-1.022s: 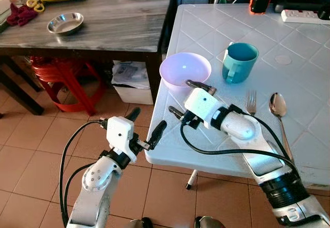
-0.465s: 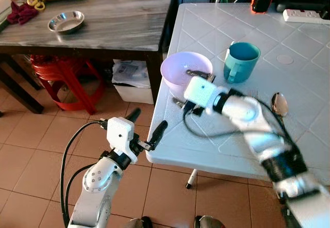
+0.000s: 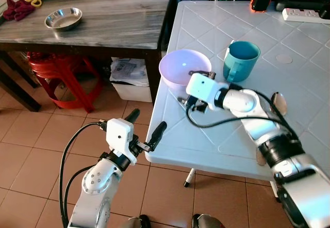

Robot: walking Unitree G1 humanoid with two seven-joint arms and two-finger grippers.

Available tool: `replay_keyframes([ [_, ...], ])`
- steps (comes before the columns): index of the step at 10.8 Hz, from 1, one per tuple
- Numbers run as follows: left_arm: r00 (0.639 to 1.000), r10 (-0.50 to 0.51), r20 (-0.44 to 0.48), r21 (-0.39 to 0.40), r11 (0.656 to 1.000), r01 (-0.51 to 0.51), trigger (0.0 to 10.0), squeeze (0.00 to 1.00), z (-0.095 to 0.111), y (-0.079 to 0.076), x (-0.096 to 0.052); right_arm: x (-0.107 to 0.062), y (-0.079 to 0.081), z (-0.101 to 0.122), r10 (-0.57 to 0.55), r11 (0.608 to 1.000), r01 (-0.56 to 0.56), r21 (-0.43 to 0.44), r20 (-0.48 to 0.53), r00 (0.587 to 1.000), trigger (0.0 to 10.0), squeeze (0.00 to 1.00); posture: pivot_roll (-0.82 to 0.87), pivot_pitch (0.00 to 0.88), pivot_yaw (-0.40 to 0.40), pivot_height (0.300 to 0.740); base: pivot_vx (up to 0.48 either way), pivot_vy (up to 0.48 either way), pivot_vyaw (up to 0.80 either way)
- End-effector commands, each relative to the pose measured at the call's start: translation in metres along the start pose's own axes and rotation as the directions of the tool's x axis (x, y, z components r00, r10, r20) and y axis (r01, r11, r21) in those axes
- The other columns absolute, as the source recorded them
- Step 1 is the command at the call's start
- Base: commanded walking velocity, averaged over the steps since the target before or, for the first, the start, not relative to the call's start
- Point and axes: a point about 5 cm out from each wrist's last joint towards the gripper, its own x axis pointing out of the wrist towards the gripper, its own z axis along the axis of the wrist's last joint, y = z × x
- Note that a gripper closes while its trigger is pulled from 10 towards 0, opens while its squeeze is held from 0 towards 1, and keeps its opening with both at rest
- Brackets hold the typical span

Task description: Setting the table

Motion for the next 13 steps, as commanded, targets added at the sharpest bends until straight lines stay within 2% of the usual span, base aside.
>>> replay_keyframes([
  [1, 1.0, 0.005, -0.009, 0.01, 1.0, -0.005, 10.0, 0.0, 0.001, 0.001, -0.003, 0.004, 0.003, 0.0, 0.038, 0.999, -0.038, -0.032, 0.002, 0.999, 0.0, 0.0, -0.12, 0.216, 0.072, 0.74, 0.0, 0.0, 0.0],
  [3, 1.0, 0.01, -0.013, 0.017, 1.0, -0.01, 10.0, 0.0, 0.003, 0.002, -0.003, 0.005, 0.002, -0.003, 0.046, 0.997, -0.046, -0.062, 0.0, 0.999, 0.1, 0.0, -0.11, 0.215, 0.076, 0.74, 0.0, 0.0, 0.0],
  [8, 0.999, 0.017, -0.028, 0.021, 1.0, -0.016, 10.0, 0.0, 0.001, 0.004, -0.002, 0.006, -0.01, -0.004, 0.018, 0.976, -0.024, -0.217, -0.031, 0.999, 0.0, 0.0, -0.1, 0.201, 0.082, 0.74, 0.0, 0.0, 0.0],
  [13, 0.999, 0.004, -0.032, 0.022, 1.0, -0.004, 10.0, 0.0, 0.001, 0.003, -0.003, 0.007, -0.012, -0.007, 0.024, 0.963, -0.037, -0.266, -0.052, 0.998, 0.0, 0.0, -0.09, 0.191, 0.081, 0.74, 0.0, 0.0, 0.0],
])
